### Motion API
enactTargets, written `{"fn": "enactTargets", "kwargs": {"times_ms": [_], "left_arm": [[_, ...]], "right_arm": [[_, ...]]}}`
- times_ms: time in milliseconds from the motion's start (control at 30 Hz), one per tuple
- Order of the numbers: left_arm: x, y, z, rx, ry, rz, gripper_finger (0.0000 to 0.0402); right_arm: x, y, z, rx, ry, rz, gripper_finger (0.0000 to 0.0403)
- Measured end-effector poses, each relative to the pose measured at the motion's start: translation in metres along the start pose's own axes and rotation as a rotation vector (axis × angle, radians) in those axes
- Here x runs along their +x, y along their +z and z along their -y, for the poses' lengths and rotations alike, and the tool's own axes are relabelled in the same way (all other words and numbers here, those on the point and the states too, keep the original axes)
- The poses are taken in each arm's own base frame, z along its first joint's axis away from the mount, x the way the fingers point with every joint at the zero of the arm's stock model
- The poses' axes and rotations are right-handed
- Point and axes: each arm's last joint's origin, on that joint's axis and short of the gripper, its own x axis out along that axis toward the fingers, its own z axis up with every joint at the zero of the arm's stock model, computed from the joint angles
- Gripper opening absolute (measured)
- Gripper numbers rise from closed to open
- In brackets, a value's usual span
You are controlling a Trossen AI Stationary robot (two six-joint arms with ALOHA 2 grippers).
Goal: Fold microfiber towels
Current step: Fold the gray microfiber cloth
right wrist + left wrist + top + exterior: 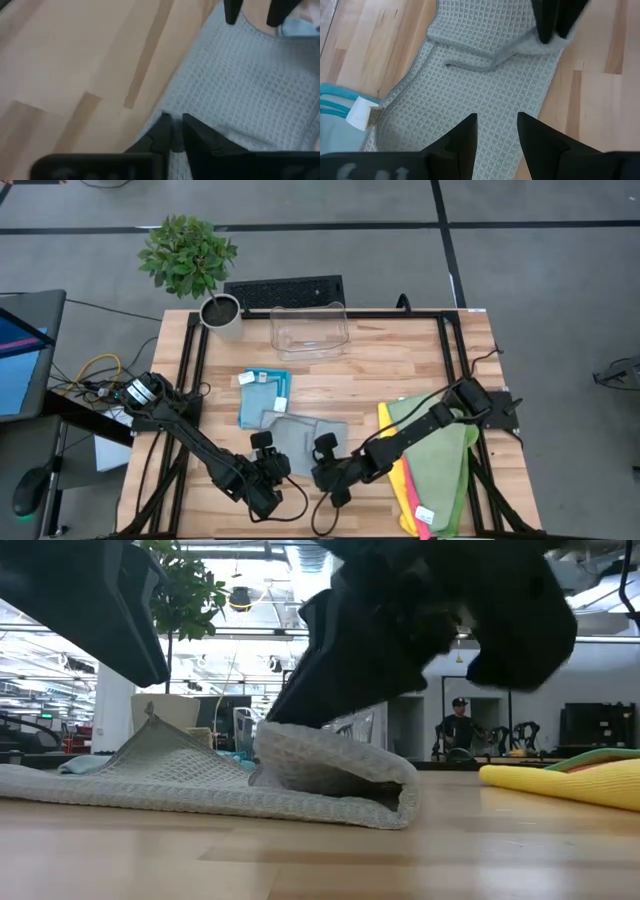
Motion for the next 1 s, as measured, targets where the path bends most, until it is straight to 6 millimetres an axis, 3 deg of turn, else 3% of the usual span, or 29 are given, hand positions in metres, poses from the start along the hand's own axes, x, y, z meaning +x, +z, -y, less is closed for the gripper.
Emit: {"fn": "enactTargets", "kwargs": {"times_ms": [267,467,767,1000], "left_arm": [[0.000,0.001,0.000,-0.022,0.003,0.009,0.0132],[-0.001,0.001,0.002,-0.031,0.011,0.035,0.0132],[-0.006,-0.007,0.002,-0.100,0.051,0.037,0.0132],[-0.063,-0.026,-0.002,-0.254,0.004,0.126,0.0132]], "right_arm": [[-0.032,0.022,0.019,0.002,-0.016,0.042,0.0188],[-0.060,0.030,0.036,0.054,-0.035,0.058,0.0223],[-0.029,-0.006,0.043,0.141,-0.026,0.007,0.0214],[-0.020,0.008,0.024,0.135,0.005,0.236,0.0212]]}}
